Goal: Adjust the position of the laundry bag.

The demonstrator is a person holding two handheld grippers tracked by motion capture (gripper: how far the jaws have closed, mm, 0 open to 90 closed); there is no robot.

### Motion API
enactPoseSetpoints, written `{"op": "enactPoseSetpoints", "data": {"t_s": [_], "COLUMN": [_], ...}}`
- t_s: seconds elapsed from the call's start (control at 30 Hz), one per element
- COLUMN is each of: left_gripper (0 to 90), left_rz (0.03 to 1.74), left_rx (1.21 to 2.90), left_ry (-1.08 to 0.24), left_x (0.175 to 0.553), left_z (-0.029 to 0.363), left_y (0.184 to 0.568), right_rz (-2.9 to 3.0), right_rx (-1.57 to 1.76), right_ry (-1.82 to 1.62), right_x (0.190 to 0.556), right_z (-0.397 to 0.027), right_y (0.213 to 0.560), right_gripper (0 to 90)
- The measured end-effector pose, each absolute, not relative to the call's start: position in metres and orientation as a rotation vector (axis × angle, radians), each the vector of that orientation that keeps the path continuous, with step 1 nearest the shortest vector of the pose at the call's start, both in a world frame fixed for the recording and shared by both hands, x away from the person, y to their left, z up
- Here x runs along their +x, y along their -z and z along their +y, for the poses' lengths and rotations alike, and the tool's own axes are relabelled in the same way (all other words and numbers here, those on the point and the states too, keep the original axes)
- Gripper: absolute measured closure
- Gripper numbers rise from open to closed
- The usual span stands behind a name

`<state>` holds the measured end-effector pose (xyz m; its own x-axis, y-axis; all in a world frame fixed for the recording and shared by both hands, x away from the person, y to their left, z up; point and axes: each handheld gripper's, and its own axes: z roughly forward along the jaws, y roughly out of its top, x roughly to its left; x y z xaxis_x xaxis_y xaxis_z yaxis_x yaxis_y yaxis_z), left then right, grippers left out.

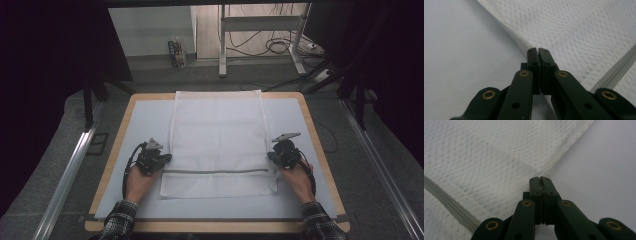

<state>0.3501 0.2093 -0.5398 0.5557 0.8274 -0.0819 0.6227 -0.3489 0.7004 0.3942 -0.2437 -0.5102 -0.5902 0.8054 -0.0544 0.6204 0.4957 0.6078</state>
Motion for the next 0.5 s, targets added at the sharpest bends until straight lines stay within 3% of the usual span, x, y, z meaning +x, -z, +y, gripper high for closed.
{"op": "enactPoseSetpoints", "data": {"t_s": [0.5], "left_gripper": [88.8], "left_rz": [1.078], "left_rx": [2.136], "left_ry": [-0.332], "left_x": [0.337], "left_z": [0.204], "left_y": [0.533], "right_rz": [2.439], "right_rx": [1.172], "right_ry": [-0.797], "right_x": [0.374], "right_z": [-0.256], "right_y": [0.504], "right_gripper": [87.6]}}
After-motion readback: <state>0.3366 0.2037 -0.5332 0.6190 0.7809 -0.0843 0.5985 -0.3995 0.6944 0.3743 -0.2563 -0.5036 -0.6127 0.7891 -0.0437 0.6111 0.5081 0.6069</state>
